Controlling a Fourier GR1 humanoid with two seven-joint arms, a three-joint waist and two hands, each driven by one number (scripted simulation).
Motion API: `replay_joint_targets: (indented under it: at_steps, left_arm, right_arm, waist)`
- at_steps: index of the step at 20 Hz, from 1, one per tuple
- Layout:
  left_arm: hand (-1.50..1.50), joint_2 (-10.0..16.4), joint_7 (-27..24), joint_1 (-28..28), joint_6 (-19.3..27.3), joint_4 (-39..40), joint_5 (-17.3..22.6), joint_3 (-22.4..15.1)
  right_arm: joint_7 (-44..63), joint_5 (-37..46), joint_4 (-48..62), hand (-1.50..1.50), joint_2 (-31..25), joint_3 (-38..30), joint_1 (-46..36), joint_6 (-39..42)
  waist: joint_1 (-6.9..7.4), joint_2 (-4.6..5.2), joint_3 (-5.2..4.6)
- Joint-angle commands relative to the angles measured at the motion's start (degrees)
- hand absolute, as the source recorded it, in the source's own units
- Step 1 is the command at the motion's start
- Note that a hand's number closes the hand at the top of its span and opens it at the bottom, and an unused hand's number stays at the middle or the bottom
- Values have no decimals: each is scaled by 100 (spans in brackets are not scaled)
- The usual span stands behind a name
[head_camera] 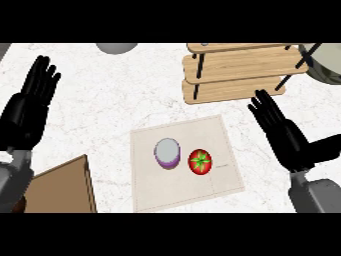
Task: Pick the tomato from the placemat and place it in the tiered shelf
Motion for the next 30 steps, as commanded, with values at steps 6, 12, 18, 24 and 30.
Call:
replay_joint_targets:
  at_steps: [6,12,18,24,30]
  left_arm:
    - [0,-111,-36,287,92,498,-939,-769]
    - [0,-215,55,419,-12,487,-738,-808]
    - [0,-651,-42,427,146,604,-1028,-1120]
    - [0,-703,135,199,33,579,-1196,-1036]
    - [0,-917,91,147,56,871,-1370,-1130]
  right_arm:
    - [768,1222,-745,-150,-21,-573,284,-2767]
    - [138,2096,187,150,-44,-1041,1237,-4418]
    - [-1654,2221,-895,-150,1683,-704,2178,-5922]
    - [-505,3087,-1422,-150,1122,760,2566,-5430]
    - [2049,4464,-2457,-150,4,1189,2434,-5229]
  waist:
    - [-85,-126,-40]
    - [-282,-49,-69]
    - [-50,-103,-12]
    - [127,-79,-26]
    - [130,-58,-46]
